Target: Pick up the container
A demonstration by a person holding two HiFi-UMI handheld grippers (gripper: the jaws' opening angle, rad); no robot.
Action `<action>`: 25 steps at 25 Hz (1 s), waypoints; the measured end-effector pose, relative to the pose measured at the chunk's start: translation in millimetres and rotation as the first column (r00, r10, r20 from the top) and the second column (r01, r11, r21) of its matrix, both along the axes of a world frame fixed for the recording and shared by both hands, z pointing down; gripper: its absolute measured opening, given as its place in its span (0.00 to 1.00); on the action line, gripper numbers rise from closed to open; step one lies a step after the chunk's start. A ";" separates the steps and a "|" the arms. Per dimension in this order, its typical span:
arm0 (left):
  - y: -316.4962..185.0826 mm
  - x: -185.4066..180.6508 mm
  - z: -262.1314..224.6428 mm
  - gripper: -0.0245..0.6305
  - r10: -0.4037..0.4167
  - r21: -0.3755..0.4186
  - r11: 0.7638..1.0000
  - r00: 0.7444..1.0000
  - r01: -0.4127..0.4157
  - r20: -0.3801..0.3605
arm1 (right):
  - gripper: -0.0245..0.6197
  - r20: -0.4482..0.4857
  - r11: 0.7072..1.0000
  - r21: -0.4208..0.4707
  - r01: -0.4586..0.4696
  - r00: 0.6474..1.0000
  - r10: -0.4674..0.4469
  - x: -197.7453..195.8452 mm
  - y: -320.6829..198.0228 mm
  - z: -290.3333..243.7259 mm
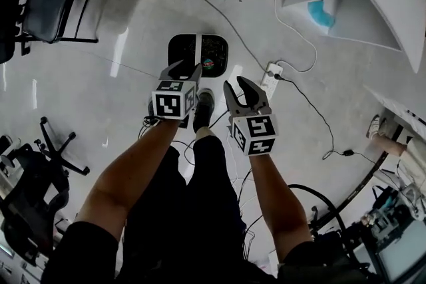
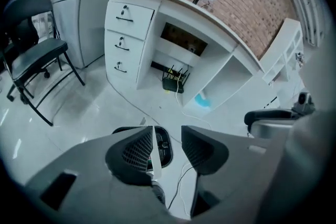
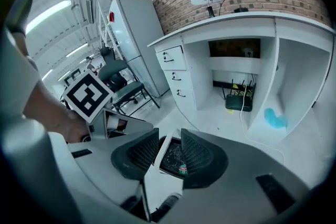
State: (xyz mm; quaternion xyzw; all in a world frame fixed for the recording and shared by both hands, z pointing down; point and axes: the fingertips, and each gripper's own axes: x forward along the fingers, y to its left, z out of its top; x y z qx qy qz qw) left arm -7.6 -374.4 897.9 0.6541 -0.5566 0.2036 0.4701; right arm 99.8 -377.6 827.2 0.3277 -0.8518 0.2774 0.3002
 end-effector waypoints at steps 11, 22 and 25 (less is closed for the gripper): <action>-9.7 10.0 103.7 0.31 0.020 -0.105 0.994 1.000 -0.017 0.024 | 0.21 0.019 0.996 -0.056 -0.070 0.997 0.071 29.2 -8.9 73.5; -16.2 18.7 151.6 0.32 0.054 -0.134 0.990 0.997 -0.047 0.054 | 0.21 0.077 0.995 -0.086 -0.058 0.995 0.065 30.6 9.6 97.1; -18.9 20.8 159.3 0.32 0.056 -0.150 0.987 0.997 -0.048 0.047 | 0.21 0.072 0.993 -0.093 -0.074 0.994 0.081 37.4 12.5 105.2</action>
